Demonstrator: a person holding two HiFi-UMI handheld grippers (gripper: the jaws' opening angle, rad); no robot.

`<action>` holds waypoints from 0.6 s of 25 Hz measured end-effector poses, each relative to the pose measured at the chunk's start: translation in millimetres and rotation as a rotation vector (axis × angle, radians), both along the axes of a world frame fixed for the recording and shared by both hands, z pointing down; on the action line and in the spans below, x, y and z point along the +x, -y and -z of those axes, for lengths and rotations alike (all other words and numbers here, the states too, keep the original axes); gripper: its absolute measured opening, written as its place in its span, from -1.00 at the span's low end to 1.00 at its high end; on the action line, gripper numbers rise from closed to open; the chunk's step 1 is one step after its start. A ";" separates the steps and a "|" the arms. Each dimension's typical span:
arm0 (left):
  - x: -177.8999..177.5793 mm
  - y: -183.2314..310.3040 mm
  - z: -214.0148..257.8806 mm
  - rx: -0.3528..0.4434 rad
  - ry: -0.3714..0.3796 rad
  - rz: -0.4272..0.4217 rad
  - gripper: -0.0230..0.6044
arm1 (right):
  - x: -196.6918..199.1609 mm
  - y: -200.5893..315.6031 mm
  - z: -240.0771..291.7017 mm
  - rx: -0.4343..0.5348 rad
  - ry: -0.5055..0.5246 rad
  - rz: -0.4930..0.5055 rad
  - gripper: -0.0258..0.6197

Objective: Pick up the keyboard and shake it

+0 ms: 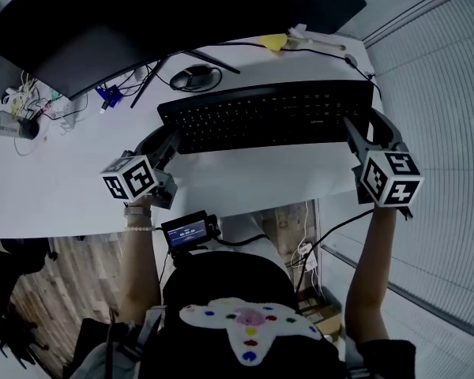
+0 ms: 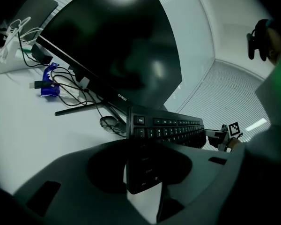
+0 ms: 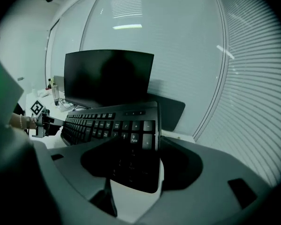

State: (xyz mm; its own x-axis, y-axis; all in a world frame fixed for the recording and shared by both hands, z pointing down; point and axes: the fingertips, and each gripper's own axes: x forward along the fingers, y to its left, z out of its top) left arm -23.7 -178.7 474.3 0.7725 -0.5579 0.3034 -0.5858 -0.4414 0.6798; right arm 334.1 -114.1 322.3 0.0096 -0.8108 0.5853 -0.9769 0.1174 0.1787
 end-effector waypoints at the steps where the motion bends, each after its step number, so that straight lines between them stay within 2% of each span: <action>1: 2.2 2.5 4.1 0.016 -0.020 -0.001 -0.47 | -1.4 -1.6 11.7 0.020 -0.026 -0.004 -0.05; 9: 20.5 17.4 36.2 0.137 -0.197 -0.023 -0.47 | -18.6 -23.7 94.7 0.154 -0.214 -0.037 -0.05; 15: 43.5 18.2 59.4 0.178 -0.288 -0.064 -0.47 | -24.2 -47.0 143.5 0.220 -0.330 -0.062 -0.05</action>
State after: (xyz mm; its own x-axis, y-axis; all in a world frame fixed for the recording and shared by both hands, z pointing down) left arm 19.7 -196.9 414.9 0.8476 -0.5298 -0.0297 -0.3483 -0.5977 0.7221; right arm 309.8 -67.1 178.8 0.2206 -0.9083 0.3554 -0.8669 -0.0157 0.4982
